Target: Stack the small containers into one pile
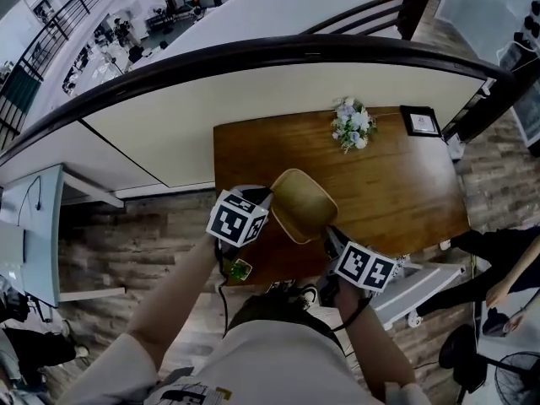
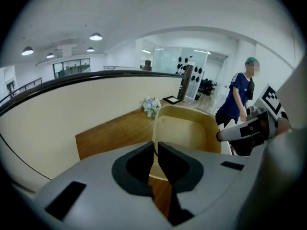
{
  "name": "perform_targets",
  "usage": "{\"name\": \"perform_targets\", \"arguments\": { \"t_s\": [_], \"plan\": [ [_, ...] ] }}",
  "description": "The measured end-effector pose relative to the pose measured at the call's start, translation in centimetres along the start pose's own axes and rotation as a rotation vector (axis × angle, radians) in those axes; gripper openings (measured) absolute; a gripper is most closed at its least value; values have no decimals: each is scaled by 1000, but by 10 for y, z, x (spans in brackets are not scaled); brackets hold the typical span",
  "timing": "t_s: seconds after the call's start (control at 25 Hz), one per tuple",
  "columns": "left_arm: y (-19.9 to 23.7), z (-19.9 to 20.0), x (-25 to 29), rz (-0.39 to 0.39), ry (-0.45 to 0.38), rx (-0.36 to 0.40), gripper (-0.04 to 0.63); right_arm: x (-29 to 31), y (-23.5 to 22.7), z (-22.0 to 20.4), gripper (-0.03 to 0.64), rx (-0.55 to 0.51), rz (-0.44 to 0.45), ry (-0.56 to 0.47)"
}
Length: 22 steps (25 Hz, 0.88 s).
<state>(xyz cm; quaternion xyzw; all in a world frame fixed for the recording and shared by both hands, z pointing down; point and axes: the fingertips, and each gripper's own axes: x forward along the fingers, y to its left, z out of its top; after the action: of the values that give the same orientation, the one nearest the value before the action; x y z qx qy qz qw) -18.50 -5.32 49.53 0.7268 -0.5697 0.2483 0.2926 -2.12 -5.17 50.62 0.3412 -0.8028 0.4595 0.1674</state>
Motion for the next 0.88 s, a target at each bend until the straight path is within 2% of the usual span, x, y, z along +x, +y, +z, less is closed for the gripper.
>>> {"name": "perform_targets", "arguments": {
  "t_s": [0.36, 0.64, 0.76, 0.88],
  "plan": [
    [23, -55, 56, -12, 150, -57, 26, 43, -28, -41, 41, -25, -61, 114],
    [31, -82, 81, -21, 236, -63, 23, 65, -49, -73, 38, 116, -67, 192],
    [30, -79, 89, -38, 240, -68, 23, 70, -59, -78, 44, 144, -77, 203],
    [25, -77, 96, -56, 265, -30, 21, 72, -70, -78, 28, 141, -99, 210]
  ]
}}
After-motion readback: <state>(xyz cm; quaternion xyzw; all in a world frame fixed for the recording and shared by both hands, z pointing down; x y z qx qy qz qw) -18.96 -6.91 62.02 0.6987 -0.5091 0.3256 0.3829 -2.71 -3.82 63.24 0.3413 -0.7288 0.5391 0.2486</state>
